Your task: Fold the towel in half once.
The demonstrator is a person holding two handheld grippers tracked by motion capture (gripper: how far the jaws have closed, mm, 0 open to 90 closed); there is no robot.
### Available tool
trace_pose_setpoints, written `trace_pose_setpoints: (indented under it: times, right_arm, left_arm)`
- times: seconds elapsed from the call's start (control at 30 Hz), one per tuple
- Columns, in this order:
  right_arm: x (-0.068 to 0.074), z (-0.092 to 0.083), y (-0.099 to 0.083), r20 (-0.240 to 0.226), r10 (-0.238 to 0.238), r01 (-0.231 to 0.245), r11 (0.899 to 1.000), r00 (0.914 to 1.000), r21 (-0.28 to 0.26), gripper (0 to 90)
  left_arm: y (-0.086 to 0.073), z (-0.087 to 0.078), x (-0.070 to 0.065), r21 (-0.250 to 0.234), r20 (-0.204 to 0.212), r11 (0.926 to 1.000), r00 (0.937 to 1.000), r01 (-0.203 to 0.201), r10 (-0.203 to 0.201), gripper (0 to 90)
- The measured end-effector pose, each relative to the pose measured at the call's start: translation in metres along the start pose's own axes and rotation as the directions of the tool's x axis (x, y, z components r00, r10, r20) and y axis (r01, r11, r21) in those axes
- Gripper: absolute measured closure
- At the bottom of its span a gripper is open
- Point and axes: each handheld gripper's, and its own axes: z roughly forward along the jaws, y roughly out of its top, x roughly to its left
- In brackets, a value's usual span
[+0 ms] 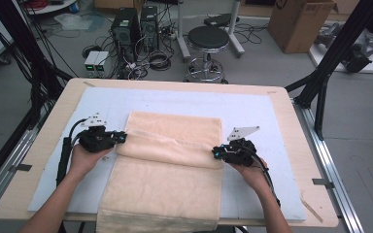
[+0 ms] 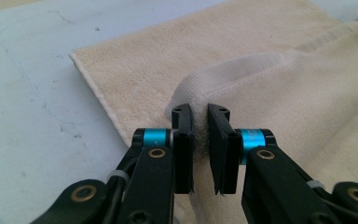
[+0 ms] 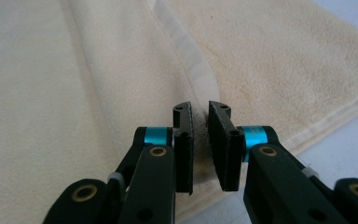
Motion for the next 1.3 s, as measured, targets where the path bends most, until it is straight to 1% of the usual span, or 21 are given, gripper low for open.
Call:
trace_pose_setpoints:
  times: [0.07, 0.1, 0.23, 0.3, 0.33, 0.37, 0.43, 0.47, 0.5, 0.53, 0.6, 0.8, 0.83, 0.9, 1.0, 1.03, 1.1, 1.2, 1.23, 1.27, 1.3]
  right_arm:
    - [0.003, -0.005, 0.002, -0.005, -0.003, 0.002, 1.000, 1.0000, -0.022, 80.8]
    - [0.004, -0.008, 0.002, -0.012, -0.002, 0.002, 1.000, 0.9999, -0.030, 80.8]
    - [0.014, -0.021, 0.005, -0.024, -0.028, 0.026, 0.996, 0.9993, -0.088, 81.7]
    - [0.019, -0.027, 0.006, -0.026, -0.038, 0.036, 0.994, 0.9989, -0.099, 81.8]
    - [0.022, -0.029, 0.006, -0.041, -0.043, 0.039, 0.993, 0.9982, -0.110, 81.9]
    - [0.025, -0.031, 0.006, -0.050, -0.038, 0.032, 0.993, 0.9981, -0.113, 82.0]
    - [0.031, -0.035, 0.007, -0.049, -0.067, 0.060, 0.989, 0.9965, -0.135, 82.0]
    - [0.035, -0.038, 0.007, -0.062, -0.071, 0.062, 0.988, 0.9955, -0.142, 82.1]
    - [0.037, -0.040, 0.007, -0.064, -0.073, 0.063, 0.987, 0.9953, -0.150, 82.1]
    - [0.042, -0.044, 0.007, -0.073, -0.081, 0.068, 0.984, 0.9941, -0.162, 82.2]
    - [0.050, -0.049, 0.006, -0.079, -0.103, 0.088, 0.981, 0.9916, -0.172, 82.3]
    - [0.069, -0.054, 0.000, -0.097, -0.132, 0.114, 0.978, 0.9865, -0.173, 82.4]
    - [0.072, -0.055, -0.002, -0.104, -0.131, 0.112, 0.979, 0.9858, -0.172, 82.4]
    - [0.080, -0.057, -0.006, -0.114, -0.152, 0.131, 0.977, 0.9818, -0.169, 82.5]
    - [0.090, -0.062, -0.012, -0.136, -0.161, 0.139, 0.977, 0.9774, -0.159, 82.5]
    - [0.095, -0.064, -0.013, -0.139, -0.167, 0.145, 0.977, 0.9760, -0.155, 82.5]
    - [0.103, -0.069, -0.016, -0.151, -0.190, 0.166, 0.973, 0.9701, -0.159, 82.5]
    - [0.116, -0.077, -0.021, -0.185, -0.208, 0.176, 0.969, 0.9605, -0.175, 82.7]
    - [0.119, -0.079, -0.022, -0.201, -0.215, 0.180, 0.967, 0.9556, -0.178, 82.7]
    - [0.122, -0.080, -0.023, -0.204, -0.223, 0.188, 0.966, 0.9532, -0.180, 82.7]
    - [0.126, -0.082, -0.025, -0.211, -0.247, 0.210, 0.961, 0.9458, -0.181, 82.5]
  left_arm:
    - [-0.003, -0.007, -0.003, -0.032, 0.006, 0.9994, 0.9999, -0.013, 0.014, 80.5]
    - [-0.006, -0.011, -0.006, -0.055, 0.017, 0.9985, 0.9998, -0.004, 0.005, 80.5]
    - [-0.012, -0.022, -0.010, -0.061, 0.023, 0.9980, 0.9996, -0.013, 0.015, 81.8]
    - [-0.017, -0.028, -0.013, -0.071, 0.027, 0.9974, 0.9995, -0.014, 0.016, 82.0]
    - [-0.018, -0.030, -0.015, -0.075, 0.030, 0.9971, 0.9994, -0.016, 0.018, 82.0]
    - [-0.021, -0.032, -0.016, -0.079, 0.031, 0.9967, 0.9994, -0.016, 0.019, 82.1]
    - [-0.025, -0.038, -0.019, -0.087, 0.037, 0.9961, 0.9991, -0.017, 0.020, 82.0]
    - [-0.027, -0.040, -0.020, -0.083, 0.039, 0.9963, 0.9989, -0.021, 0.025, 82.0]
    - [-0.028, -0.044, -0.023, -0.085, 0.037, 0.9958, 0.9987, -0.034, 0.037, 82.1]
    - [-0.030, -0.047, -0.024, -0.098, 0.038, 0.9947, 0.9987, -0.029, 0.033, 82.1]
    - [-0.034, -0.053, -0.028, -0.110, 0.045, 0.9935, 0.9984, -0.028, 0.034, 82.1]
    - [-0.052, -0.068, -0.042, -0.132, 0.047, 0.9906, 0.9980, -0.037, 0.043, 82.4]
    - [-0.056, -0.071, -0.045, -0.131, 0.049, 0.9904, 0.9975, -0.044, 0.051, 82.4]
    - [-0.062, -0.076, -0.052, -0.130, 0.053, 0.9901, 0.9968, -0.052, 0.059, 82.4]
    - [-0.070, -0.083, -0.061, -0.134, 0.057, 0.9889, 0.9958, -0.064, 0.072, 82.4]
    - [-0.072, -0.087, -0.065, -0.136, 0.058, 0.9879, 0.9949, -0.075, 0.083, 82.5]
    - [-0.076, -0.093, -0.073, -0.144, 0.062, 0.9860, 0.9937, -0.084, 0.094, 82.5]
    - [-0.081, -0.103, -0.084, -0.152, 0.067, 0.9827, 0.9908, -0.106, 0.118, 82.6]
    - [-0.083, -0.106, -0.088, -0.156, 0.072, 0.9824, 0.9906, -0.104, 0.116, 82.6]
    - [-0.085, -0.110, -0.092, -0.159, 0.077, 0.9811, 0.9893, -0.110, 0.124, 82.6]
    - [-0.087, -0.113, -0.095, -0.161, 0.078, 0.9802, 0.9886, -0.115, 0.129, 82.6]
